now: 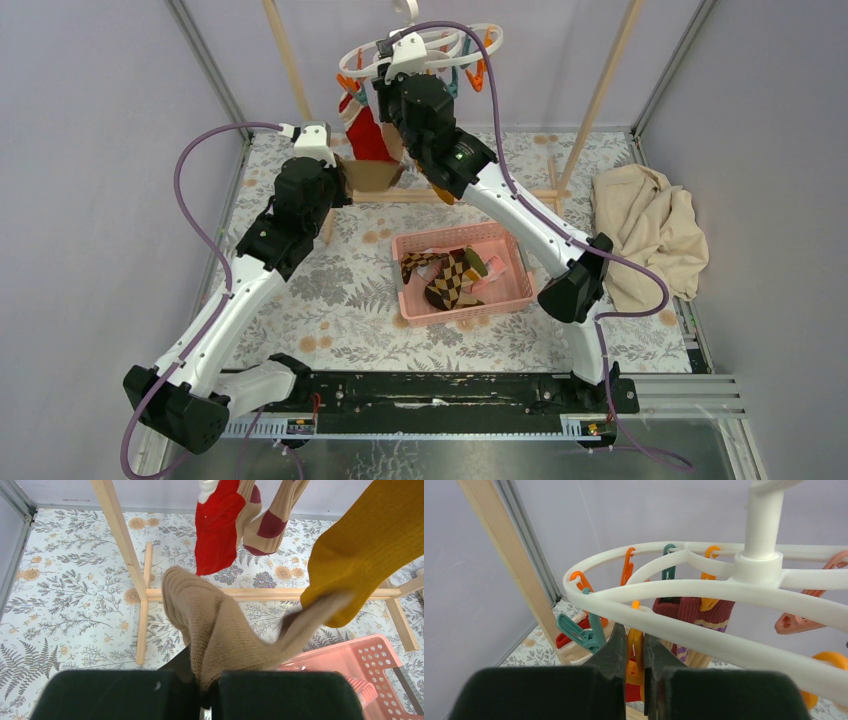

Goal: Remove the socks clipped to the hanger
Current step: Remove the sock from the hanger.

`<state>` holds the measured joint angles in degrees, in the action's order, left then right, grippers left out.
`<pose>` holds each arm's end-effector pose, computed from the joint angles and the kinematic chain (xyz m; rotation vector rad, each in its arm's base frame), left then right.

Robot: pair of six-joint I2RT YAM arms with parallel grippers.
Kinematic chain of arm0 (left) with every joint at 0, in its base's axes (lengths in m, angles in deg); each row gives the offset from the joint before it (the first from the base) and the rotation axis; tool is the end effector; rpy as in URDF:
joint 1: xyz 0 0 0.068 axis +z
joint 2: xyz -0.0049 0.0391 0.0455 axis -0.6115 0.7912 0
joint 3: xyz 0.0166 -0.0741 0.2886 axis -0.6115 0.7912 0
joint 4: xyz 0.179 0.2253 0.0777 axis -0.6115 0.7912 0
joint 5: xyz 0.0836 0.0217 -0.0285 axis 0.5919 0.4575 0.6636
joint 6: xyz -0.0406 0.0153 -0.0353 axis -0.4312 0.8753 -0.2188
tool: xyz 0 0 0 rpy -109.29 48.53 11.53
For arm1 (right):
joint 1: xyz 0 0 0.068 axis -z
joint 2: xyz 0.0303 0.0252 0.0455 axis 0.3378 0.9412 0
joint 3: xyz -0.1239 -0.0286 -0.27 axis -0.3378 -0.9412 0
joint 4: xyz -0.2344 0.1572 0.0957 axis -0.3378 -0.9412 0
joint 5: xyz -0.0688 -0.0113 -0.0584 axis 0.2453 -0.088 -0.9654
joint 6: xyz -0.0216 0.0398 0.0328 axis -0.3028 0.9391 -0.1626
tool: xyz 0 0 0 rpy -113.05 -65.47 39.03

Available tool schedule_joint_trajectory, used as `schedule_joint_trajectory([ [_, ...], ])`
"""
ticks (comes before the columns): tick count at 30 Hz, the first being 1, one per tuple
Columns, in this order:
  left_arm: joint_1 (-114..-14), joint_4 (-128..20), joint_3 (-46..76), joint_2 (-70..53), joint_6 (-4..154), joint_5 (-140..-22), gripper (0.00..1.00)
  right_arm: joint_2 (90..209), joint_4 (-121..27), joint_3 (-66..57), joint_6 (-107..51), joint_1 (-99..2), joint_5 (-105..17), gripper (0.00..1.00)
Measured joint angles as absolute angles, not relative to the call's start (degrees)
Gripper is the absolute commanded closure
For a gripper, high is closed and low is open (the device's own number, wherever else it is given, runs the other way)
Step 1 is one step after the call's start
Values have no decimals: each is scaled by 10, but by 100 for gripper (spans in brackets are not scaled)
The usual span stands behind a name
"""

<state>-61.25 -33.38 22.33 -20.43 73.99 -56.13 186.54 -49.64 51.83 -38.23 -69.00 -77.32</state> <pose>0.2585 -0.1005 0.4088 -0.0320 1.8565 -0.1689 0.3550 0.3864 0.5171 -0.2660 1.3858 0.3497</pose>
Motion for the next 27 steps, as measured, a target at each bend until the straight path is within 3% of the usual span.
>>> schedule_joint_trajectory([
  [4,-611,-334,223,-204,740,-561,100,1865,-496,516,-383,-690,-773,100],
  [7,-611,-334,223,-204,740,-561,100,1865,-490,513,-383,-690,-773,92],
  [10,-611,-334,223,-204,740,-562,100,1865,-479,506,-383,-690,-773,59],
  [13,-611,-333,223,-204,740,-565,100,1865,-469,496,-381,-690,-771,39],
  [16,-611,-331,223,-204,739,-569,100,1856,-465,468,-380,-691,-771,31],
  [24,-610,-322,221,-204,734,-590,100,1806,-452,367,-376,-691,-772,20],
  [27,-610,-312,210,-204,731,-602,100,1769,-443,319,-365,-691,-767,5],
])
